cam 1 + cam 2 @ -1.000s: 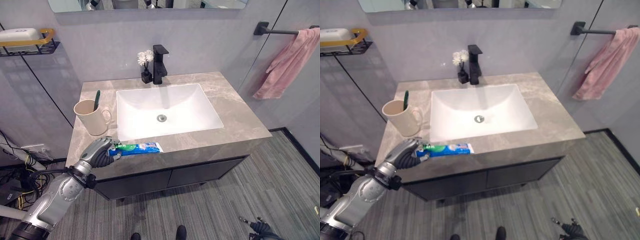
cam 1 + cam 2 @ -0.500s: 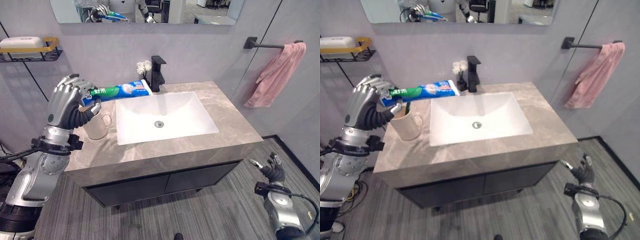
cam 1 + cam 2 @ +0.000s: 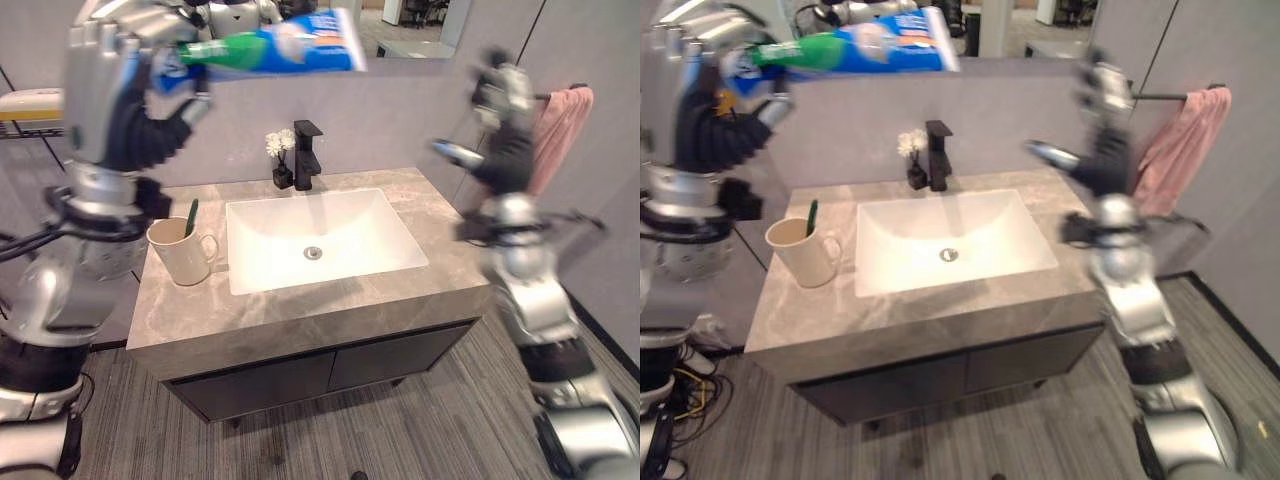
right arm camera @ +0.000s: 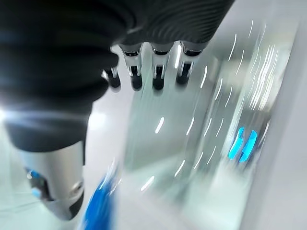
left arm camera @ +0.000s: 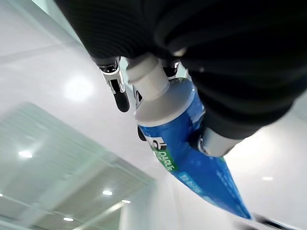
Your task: Put brush and paste in cup on sink, flatten towel.
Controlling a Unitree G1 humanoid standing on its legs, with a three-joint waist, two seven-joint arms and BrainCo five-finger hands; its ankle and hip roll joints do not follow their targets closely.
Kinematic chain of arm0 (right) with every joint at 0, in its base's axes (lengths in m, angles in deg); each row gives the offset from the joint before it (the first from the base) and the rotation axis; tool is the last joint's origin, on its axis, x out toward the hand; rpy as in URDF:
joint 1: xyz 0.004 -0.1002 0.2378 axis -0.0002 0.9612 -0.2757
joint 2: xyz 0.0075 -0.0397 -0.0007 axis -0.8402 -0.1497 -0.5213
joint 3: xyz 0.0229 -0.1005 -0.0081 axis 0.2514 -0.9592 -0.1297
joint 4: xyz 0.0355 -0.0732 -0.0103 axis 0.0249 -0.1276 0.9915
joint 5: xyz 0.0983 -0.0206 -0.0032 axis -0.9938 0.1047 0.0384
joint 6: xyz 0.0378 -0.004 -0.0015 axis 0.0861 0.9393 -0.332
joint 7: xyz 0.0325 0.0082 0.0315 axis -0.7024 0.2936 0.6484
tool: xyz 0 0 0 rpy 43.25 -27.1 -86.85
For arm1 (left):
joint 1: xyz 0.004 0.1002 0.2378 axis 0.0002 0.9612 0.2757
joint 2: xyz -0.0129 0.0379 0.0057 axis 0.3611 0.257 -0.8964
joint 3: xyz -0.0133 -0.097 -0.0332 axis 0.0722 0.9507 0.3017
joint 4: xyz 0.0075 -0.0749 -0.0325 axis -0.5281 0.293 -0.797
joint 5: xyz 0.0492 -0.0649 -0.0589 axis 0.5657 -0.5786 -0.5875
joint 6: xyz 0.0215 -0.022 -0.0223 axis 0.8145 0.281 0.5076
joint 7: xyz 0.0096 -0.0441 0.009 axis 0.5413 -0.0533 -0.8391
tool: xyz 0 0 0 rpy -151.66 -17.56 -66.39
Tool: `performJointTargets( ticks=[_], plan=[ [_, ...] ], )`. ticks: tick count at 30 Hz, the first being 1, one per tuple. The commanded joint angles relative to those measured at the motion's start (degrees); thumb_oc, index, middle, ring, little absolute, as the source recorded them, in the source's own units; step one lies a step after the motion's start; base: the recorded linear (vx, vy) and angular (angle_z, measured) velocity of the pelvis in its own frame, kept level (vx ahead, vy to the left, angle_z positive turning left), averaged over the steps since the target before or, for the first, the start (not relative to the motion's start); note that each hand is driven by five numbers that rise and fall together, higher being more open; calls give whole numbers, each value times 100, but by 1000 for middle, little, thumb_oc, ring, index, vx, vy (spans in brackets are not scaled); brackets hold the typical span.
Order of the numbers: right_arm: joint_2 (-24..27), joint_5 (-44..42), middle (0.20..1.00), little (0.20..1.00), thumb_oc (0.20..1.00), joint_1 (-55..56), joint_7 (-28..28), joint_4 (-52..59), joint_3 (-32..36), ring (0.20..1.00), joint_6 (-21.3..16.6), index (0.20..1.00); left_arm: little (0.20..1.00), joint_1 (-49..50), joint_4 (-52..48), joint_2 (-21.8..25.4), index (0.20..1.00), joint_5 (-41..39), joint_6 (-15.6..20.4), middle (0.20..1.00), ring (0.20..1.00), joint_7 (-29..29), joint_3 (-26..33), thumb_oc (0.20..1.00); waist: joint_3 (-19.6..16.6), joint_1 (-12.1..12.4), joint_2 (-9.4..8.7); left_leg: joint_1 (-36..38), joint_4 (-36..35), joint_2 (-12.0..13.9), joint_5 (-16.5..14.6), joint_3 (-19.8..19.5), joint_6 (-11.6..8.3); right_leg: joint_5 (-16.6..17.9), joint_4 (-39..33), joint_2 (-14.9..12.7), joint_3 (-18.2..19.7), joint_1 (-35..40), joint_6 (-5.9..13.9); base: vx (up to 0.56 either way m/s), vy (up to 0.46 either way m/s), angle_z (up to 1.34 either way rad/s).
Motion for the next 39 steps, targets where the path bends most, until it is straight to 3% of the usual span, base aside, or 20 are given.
performJointTargets(
  ticks=[1, 2, 3, 6, 10, 23, 39],
  plan=[
    [-119, -1781, 1000, 1000, 1000, -170, 496, -411, 37, 1000, -197, 1000, 200, -532, 285, 188, 200, -206, -104, 200, 200, 309, 5, 200, -228, 136, -82, -149, 5, 124, -247, -470, -48, -692, 41, -368, -144, 504, 459, 0, 0, 0],
    [-119, -1786, 1000, 1000, 1000, -180, 503, -421, 38, 1000, -201, 1000, 200, -539, 289, 192, 200, -207, -104, 200, 200, 311, 2, 200, -223, 134, -84, -148, 5, 124, -246, -472, -48, -693, 41, -368, -146, 505, 459, 0, 0, 0],
    [-538, -2560, 1000, 1000, 1000, -310, 644, -400, -143, 1000, -201, 1000, 200, -566, 213, 202, 200, -231, -105, 200, 200, 315, -78, 200, -210, 226, -95, -171, 5, 123, -226, -496, -55, -684, 41, -373, -175, 509, 450, -15, -1, 4],
    [-1003, -3197, 1000, 1000, 1000, -557, 846, -370, -410, 1000, -273, 1000, 200, -630, 135, 296, 200, -234, -84, 200, 200, 410, -193, 200, -177, 366, -155, -266, 5, 114, -169, -588, -72, -667, 41, -382, -265, 489, 436, -13, -5, 9],
    [-1174, -3511, 1000, 1000, 1000, -573, 1077, -266, -571, 1000, -232, 1000, 200, -681, 140, 310, 200, -216, -97, 200, 200, 491, -279, 200, -163, 486, -252, -345, 5, 94, -130, -710, -91, -668, 41, -394, -391, 507, 430, 2, -10, 19],
    [-1286, -3564, 1000, 1000, 1000, -680, 1286, 167, -833, 1000, -270, 1000, 200, -487, 54, 271, 200, -211, -33, 200, 200, 535, -298, 200, -142, 712, -479, -611, 5, 12, -54, -968, -87, -626, 41, -442, -654, 433, 444, -3, 5, 15],
    [-1878, -3316, 1000, 1000, 1000, -710, 806, 127, -548, 1000, -754, 1000, 200, 969, -363, -346, 200, -767, 224, 200, 200, 425, 122, 200, -161, 721, -359, -603, 5, 9, -58, -921, -43, -645, 41, -453, -560, 386, 406, -1, 1, -2]
  ],
)
